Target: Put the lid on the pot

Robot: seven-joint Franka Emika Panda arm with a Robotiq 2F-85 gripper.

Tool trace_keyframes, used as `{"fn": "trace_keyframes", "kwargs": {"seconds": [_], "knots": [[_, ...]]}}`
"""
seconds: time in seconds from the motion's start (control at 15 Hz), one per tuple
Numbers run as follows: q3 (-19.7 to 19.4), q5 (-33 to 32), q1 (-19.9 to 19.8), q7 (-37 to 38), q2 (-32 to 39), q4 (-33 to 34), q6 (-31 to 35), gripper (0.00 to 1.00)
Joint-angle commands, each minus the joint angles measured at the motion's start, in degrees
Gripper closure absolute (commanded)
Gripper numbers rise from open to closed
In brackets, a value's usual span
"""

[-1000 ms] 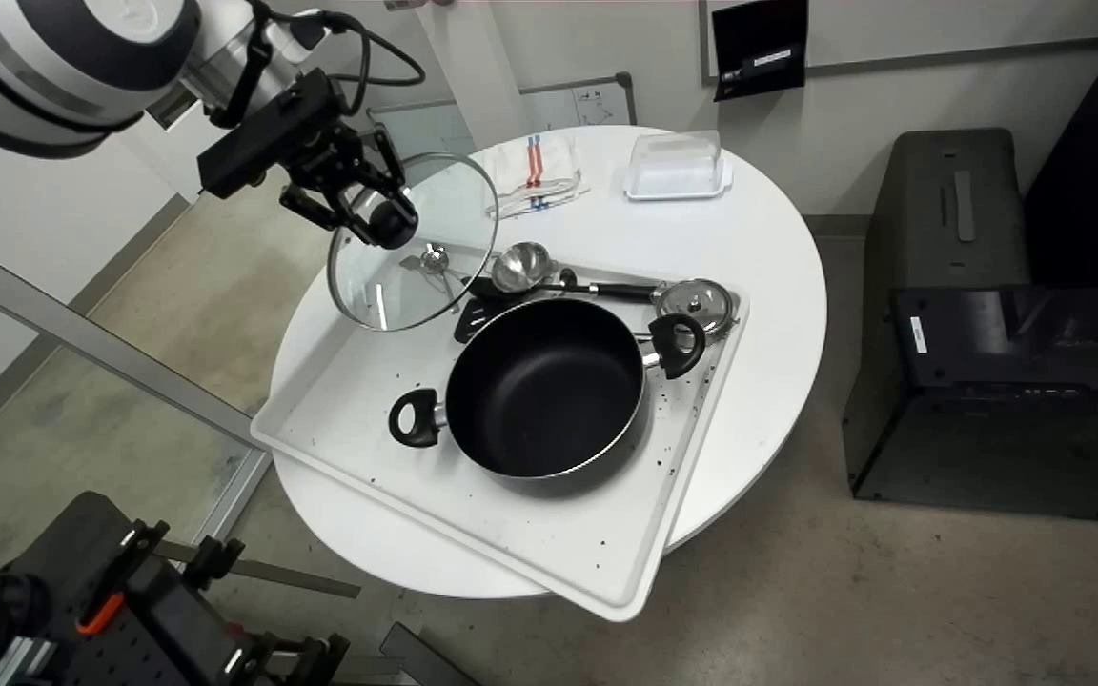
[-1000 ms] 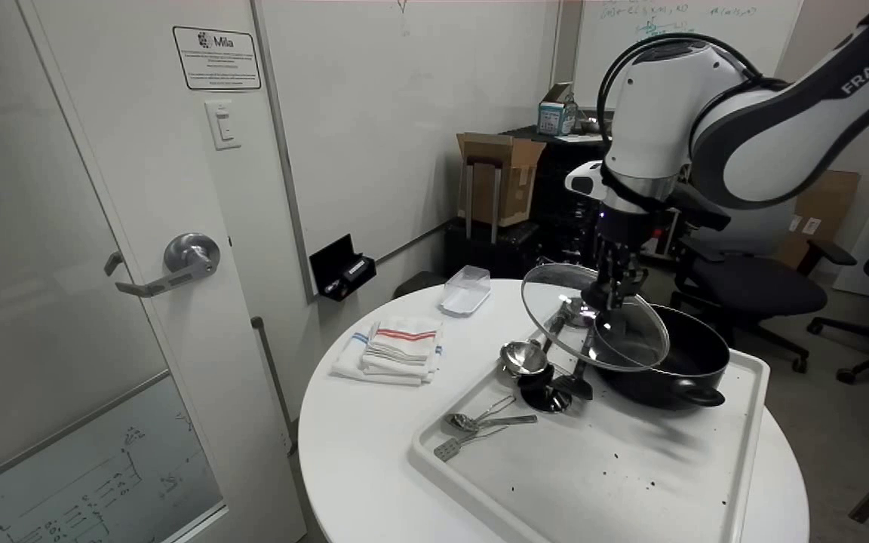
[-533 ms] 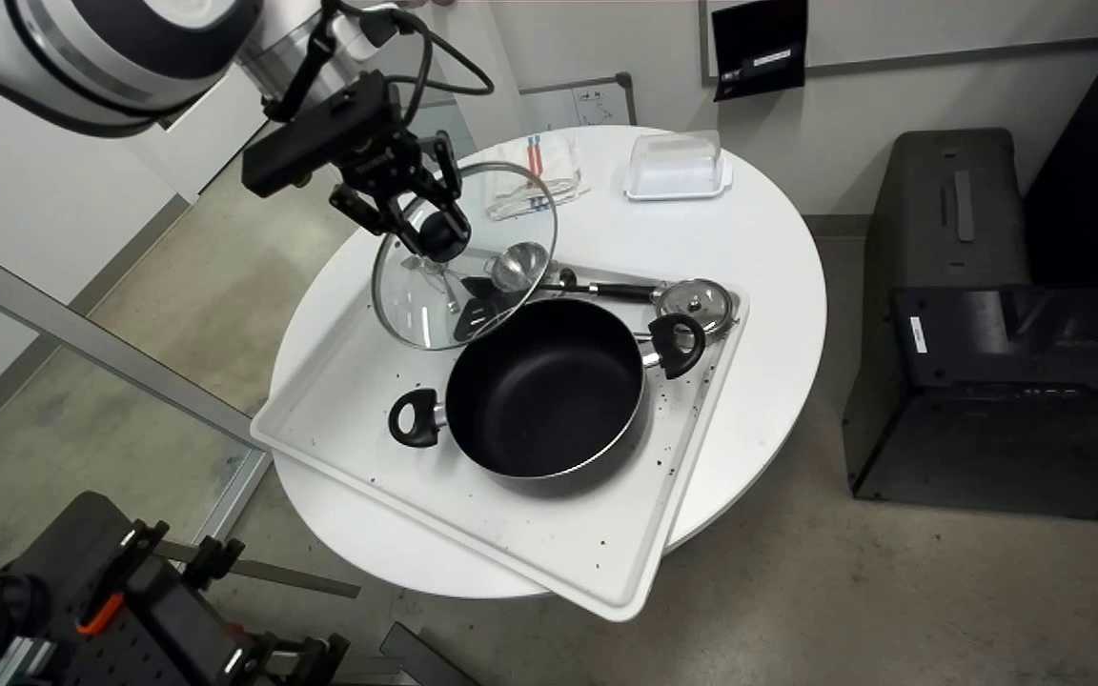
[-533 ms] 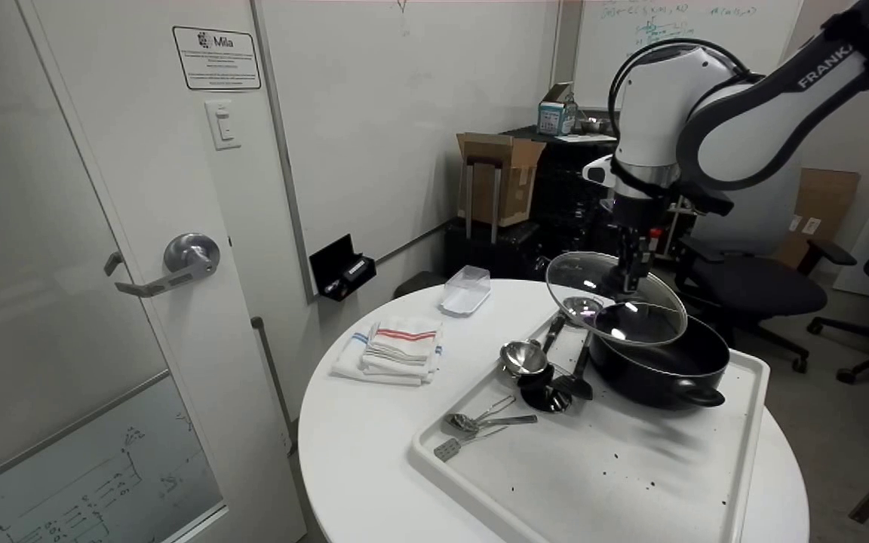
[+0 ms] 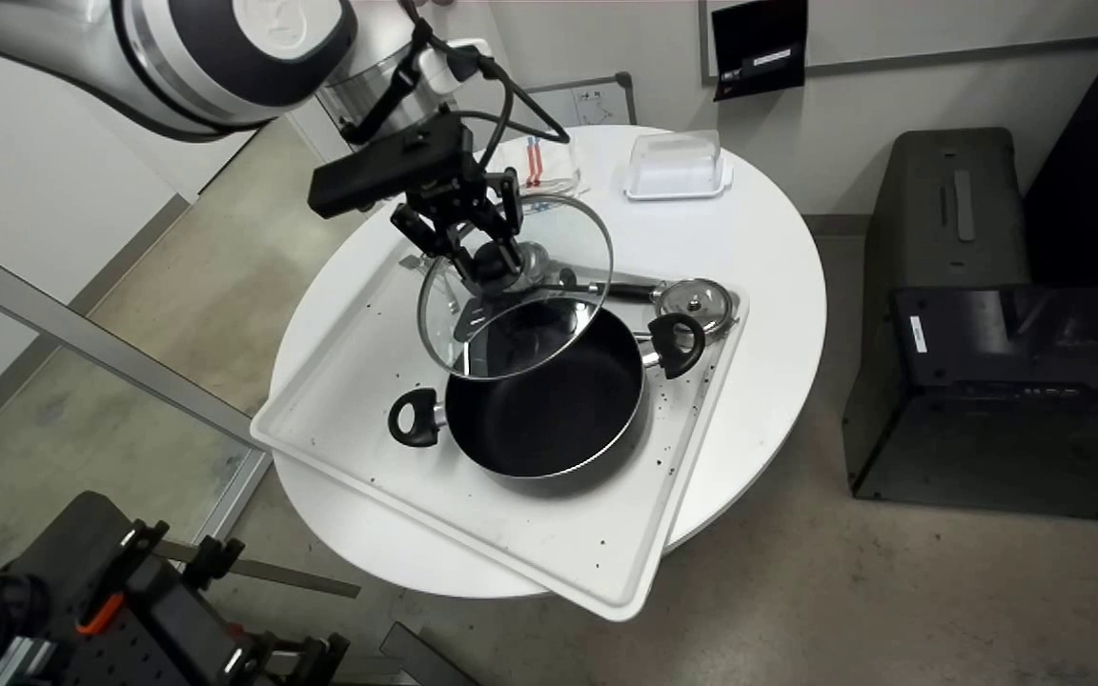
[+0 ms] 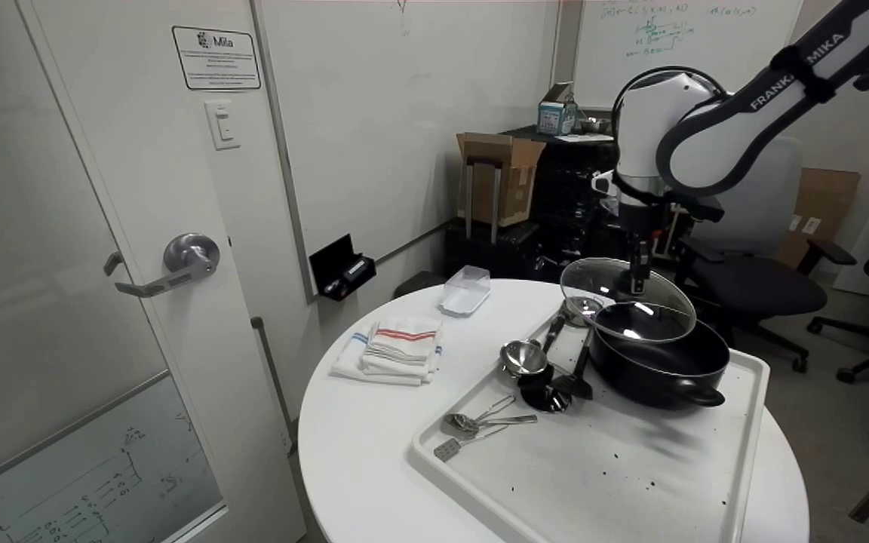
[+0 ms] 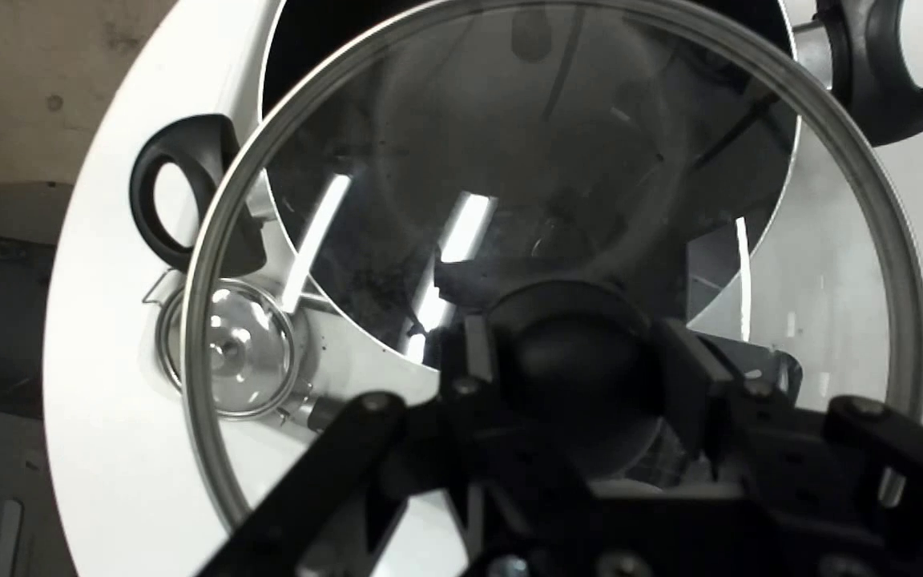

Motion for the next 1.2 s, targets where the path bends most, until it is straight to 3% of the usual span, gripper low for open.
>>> {"fn": "trace_keyframes", "kwargs": {"seconds": [0.0, 0.47, 1.13], "knots": [[-0.05, 2.44, -0.84, 0.43, 1.83, 3.56, -3.59, 0.75], [-0.29, 3.49, -2.25, 0.51, 2.89, 3.85, -6.06, 0.75], [-1.15, 2.89, -3.25, 0.50, 3.11, 1.89, -4.65, 0.75]]}}
